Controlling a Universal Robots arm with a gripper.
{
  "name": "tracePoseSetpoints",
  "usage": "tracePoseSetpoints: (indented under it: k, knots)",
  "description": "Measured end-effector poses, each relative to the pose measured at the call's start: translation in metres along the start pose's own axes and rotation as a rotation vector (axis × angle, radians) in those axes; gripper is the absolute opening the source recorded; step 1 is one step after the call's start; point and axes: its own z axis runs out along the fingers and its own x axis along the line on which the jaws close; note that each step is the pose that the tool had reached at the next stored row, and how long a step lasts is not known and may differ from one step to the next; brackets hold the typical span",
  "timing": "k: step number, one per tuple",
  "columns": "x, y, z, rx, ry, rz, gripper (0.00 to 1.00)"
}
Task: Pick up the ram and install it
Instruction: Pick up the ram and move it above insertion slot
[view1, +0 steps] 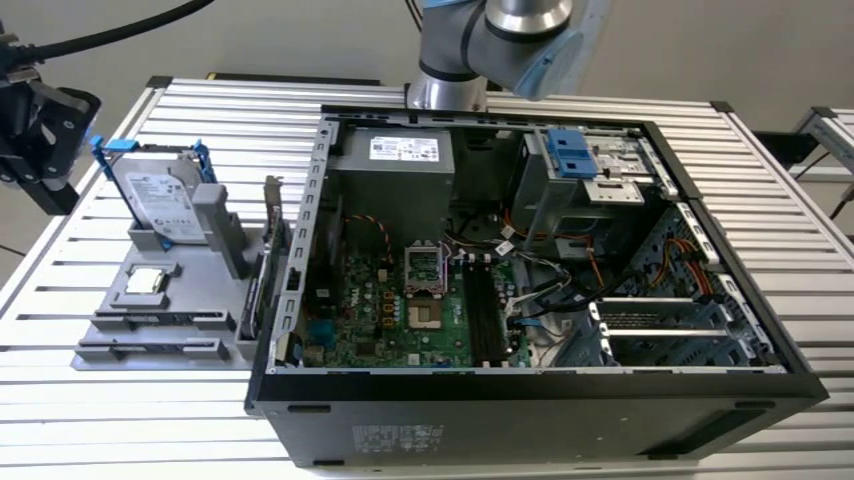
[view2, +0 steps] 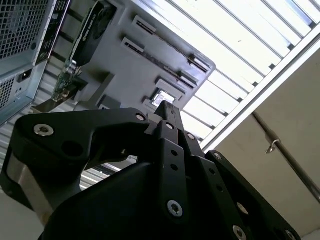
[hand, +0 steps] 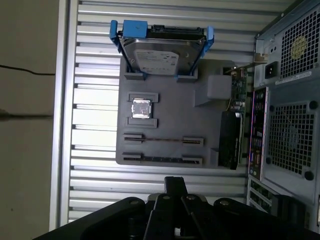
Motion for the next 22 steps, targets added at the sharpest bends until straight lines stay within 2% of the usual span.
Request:
tracePoseSetpoints:
  k: [22]
  knots:
    - [0.0000,0.0000,0.0000,0.0006,-0.0015,0.032,0.00]
